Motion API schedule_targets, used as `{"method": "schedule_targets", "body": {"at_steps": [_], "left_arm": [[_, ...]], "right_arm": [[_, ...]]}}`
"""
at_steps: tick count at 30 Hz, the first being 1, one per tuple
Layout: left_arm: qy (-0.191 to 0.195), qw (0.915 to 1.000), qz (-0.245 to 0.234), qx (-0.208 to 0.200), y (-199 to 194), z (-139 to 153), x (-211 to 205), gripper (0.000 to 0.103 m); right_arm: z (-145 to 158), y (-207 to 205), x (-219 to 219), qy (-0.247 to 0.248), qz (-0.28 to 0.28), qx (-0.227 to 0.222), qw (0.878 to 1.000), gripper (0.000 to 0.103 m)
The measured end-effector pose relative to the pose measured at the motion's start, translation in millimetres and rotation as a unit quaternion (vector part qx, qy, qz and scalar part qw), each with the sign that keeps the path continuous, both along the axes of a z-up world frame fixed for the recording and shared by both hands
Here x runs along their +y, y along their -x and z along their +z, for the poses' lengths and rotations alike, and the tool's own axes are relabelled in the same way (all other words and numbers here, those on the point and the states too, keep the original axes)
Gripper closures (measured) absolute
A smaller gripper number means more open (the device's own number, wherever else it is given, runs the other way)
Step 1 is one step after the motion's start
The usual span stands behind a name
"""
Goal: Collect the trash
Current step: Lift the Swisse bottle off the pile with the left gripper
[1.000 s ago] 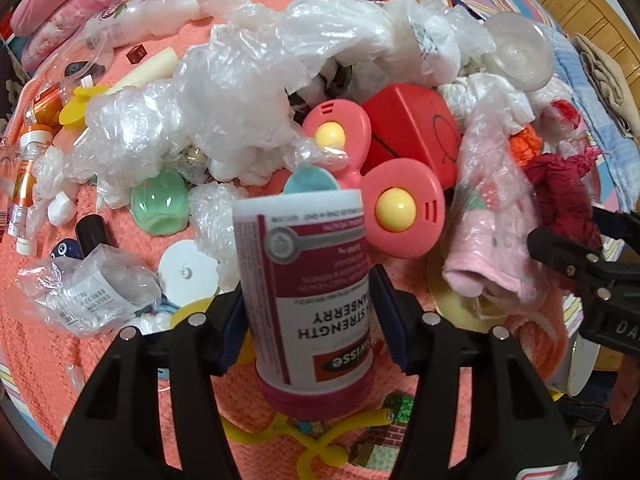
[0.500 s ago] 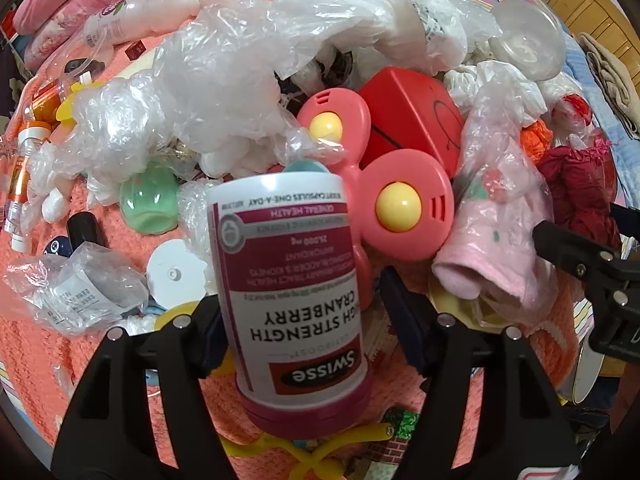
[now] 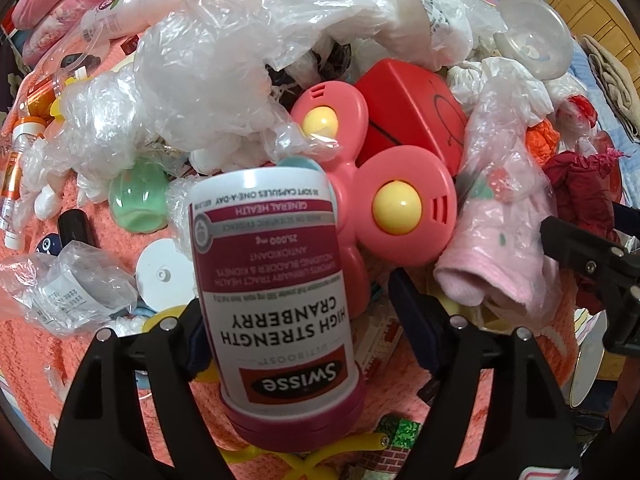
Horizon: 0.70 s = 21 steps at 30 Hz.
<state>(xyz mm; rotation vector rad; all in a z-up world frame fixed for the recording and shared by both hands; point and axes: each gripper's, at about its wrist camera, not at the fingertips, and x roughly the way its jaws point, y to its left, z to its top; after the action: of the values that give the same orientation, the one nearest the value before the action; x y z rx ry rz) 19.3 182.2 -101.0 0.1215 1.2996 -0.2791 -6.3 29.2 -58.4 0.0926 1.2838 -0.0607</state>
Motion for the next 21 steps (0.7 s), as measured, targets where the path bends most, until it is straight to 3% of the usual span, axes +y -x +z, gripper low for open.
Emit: {"method": "schedule_targets", "body": {"at_steps": [12, 21], "left_arm": [[0.013, 0.9999, -0.003, 0.002, -3, 3, 17, 0.036], [0.022, 0.9997, 0.011, 0.0, -2, 16, 33, 0.048]], "right_arm": [[19, 8, 3, -0.015, 0.011, -0.012, 1.0, 0.007], [13, 8, -8, -0.016, -0.004, 0.004, 1.0, 0.036]]}}
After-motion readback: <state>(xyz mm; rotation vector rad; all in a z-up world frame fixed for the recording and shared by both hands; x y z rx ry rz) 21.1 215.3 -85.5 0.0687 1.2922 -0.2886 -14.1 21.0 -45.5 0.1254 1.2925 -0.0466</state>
